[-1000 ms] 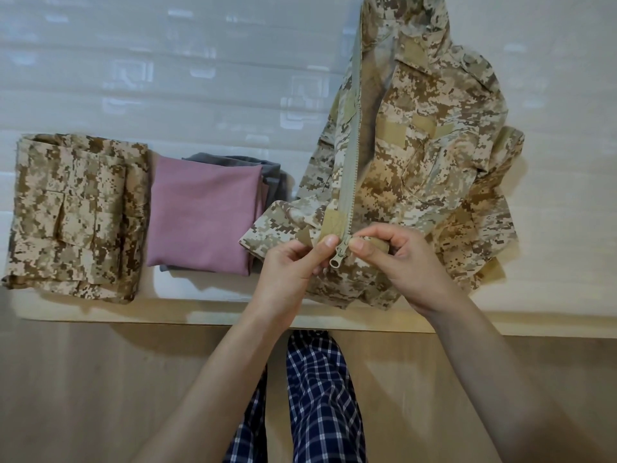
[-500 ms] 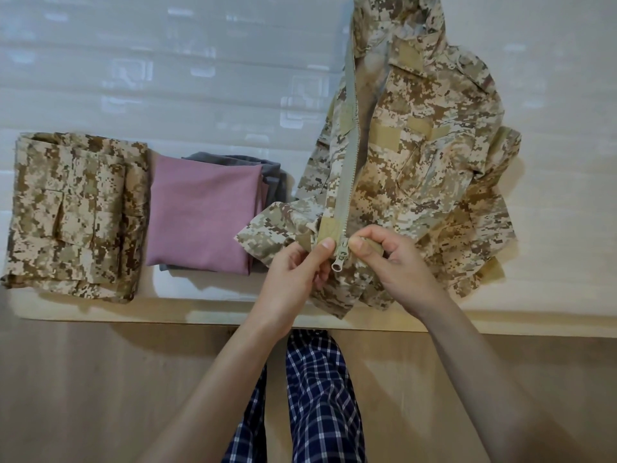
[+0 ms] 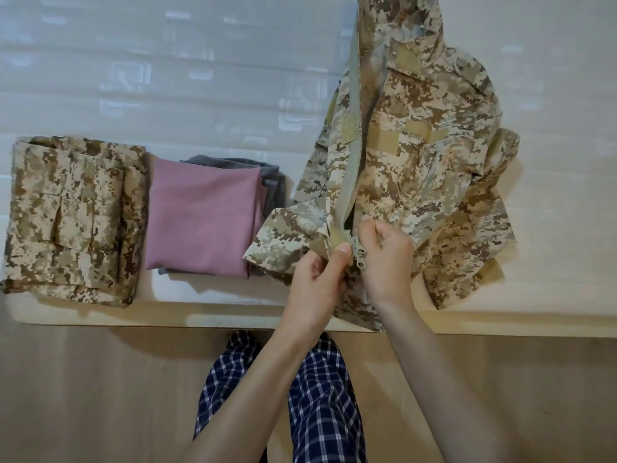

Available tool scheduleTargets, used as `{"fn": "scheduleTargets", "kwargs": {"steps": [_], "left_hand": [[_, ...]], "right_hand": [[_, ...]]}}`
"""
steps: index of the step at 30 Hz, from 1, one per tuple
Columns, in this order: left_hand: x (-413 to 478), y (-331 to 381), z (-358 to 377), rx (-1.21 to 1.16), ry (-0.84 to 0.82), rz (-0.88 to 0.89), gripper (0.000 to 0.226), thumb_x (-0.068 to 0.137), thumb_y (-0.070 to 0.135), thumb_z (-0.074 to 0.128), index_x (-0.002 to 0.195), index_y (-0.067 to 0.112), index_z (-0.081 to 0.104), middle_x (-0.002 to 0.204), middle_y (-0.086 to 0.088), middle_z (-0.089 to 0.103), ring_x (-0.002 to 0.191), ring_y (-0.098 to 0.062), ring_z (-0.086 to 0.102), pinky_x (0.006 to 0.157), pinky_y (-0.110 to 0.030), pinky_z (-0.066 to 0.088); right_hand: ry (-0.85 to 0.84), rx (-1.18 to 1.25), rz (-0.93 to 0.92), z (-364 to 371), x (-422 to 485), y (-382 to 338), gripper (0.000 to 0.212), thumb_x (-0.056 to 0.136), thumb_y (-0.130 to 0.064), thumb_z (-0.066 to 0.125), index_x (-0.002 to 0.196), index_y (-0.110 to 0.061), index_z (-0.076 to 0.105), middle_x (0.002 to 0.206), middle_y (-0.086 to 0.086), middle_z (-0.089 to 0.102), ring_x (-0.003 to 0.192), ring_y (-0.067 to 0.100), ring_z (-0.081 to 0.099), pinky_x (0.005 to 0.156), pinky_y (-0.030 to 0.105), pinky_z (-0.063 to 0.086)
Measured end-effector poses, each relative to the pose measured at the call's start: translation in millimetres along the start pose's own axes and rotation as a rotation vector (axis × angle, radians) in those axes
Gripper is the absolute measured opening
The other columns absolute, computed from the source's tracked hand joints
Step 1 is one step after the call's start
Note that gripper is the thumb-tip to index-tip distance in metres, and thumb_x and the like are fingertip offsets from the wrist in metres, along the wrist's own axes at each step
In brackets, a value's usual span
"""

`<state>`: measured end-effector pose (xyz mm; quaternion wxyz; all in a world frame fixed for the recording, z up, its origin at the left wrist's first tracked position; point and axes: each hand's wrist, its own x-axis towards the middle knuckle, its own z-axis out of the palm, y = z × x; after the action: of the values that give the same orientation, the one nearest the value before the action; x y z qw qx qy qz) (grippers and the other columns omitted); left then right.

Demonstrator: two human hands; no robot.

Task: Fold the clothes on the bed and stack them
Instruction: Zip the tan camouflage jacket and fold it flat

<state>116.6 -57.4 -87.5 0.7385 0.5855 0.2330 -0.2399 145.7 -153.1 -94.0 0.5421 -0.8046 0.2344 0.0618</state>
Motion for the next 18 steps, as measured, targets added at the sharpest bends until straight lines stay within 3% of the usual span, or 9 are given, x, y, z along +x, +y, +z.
{"fn": "scheduleTargets", "kwargs": {"steps": [2, 4, 6, 8, 11, 14, 16, 18], "left_hand": [[-3, -1, -4, 0.028, 0.044, 0.011, 0.032, 0.082, 0.046, 0.059, 0.063, 0.022, 0.049, 0.055, 0.011, 0.037, 0.053, -0.007, 0.034, 0.052, -0.024, 0.031], [-4, -4, -9, 0.076, 0.037, 0.020, 0.040, 0.076, 0.053, 0.058, 0.069, 0.015, 0.047, 0.058, 0.005, 0.035, 0.056, -0.012, 0.033, 0.054, -0.031, 0.030], [-6, -6, -13, 0.099, 0.006, 0.003, 0.040, 0.076, 0.054, 0.059, 0.068, 0.016, 0.049, 0.059, 0.004, 0.039, 0.056, -0.012, 0.037, 0.055, -0.030, 0.034], [-7, -9, -19, 0.075, -0.003, -0.030, 0.033, 0.081, 0.050, 0.065, 0.066, 0.022, 0.058, 0.059, 0.008, 0.050, 0.057, -0.008, 0.047, 0.056, -0.022, 0.040], [-9, -13, -27, -0.038, 0.057, -0.100, 0.020, 0.077, 0.046, 0.066, 0.079, 0.026, 0.071, 0.070, 0.008, 0.065, 0.067, -0.008, 0.059, 0.061, -0.019, 0.049], [-11, -11, -23, -0.113, 0.108, -0.187, 0.029, 0.077, 0.042, 0.068, 0.085, 0.014, 0.065, 0.065, 0.006, 0.065, 0.066, -0.010, 0.063, 0.060, -0.022, 0.051], [-10, -7, -14, -0.196, 0.157, -0.271, 0.024, 0.085, 0.033, 0.066, 0.093, 0.011, 0.060, 0.059, 0.005, 0.062, 0.060, -0.011, 0.063, 0.055, -0.023, 0.050], [-10, -4, -9, -0.309, 0.202, -0.352, 0.021, 0.091, 0.027, 0.061, 0.102, 0.009, 0.058, 0.065, 0.000, 0.064, 0.059, -0.012, 0.064, 0.052, -0.023, 0.051]], "right_hand": [[-0.029, -0.027, -0.014, 1, 0, 2, 0.052, 0.096, -0.011, 0.049, 0.049, -0.020, 0.028, 0.047, -0.007, 0.024, 0.046, 0.007, 0.021, 0.046, 0.023, 0.018], [-0.083, -0.041, -0.019, 2, -1, 5, 0.052, 0.095, -0.012, 0.050, 0.049, -0.020, 0.027, 0.047, -0.008, 0.024, 0.047, 0.007, 0.022, 0.047, 0.022, 0.018], [-0.190, -0.015, 0.017, -3, 2, 7, 0.051, 0.096, -0.016, 0.051, 0.050, -0.020, 0.029, 0.044, -0.012, 0.025, 0.044, 0.005, 0.023, 0.045, 0.017, 0.020], [-0.384, 0.001, 0.083, -13, 10, 7, 0.049, 0.095, -0.031, 0.052, 0.051, -0.021, 0.034, 0.042, -0.013, 0.030, 0.041, 0.002, 0.027, 0.045, 0.015, 0.026], [-0.627, -0.081, 0.129, -27, 18, 7, 0.053, 0.084, -0.057, 0.052, 0.059, -0.010, 0.055, 0.050, -0.010, 0.041, 0.048, 0.005, 0.038, 0.057, 0.020, 0.035], [-0.547, -0.085, 0.096, -25, 12, 7, 0.045, 0.086, -0.051, 0.054, 0.056, -0.018, 0.049, 0.044, -0.014, 0.039, 0.041, 0.000, 0.034, 0.047, 0.011, 0.028], [-0.449, -0.106, 0.077, -18, 6, 8, 0.041, 0.089, -0.044, 0.055, 0.056, -0.022, 0.044, 0.042, -0.014, 0.039, 0.039, 0.002, 0.034, 0.043, 0.012, 0.027], [-0.408, -0.156, 0.041, -13, 1, 9, 0.034, 0.091, -0.043, 0.053, 0.064, -0.023, 0.050, 0.051, -0.012, 0.051, 0.048, 0.004, 0.046, 0.048, 0.015, 0.035]]}}
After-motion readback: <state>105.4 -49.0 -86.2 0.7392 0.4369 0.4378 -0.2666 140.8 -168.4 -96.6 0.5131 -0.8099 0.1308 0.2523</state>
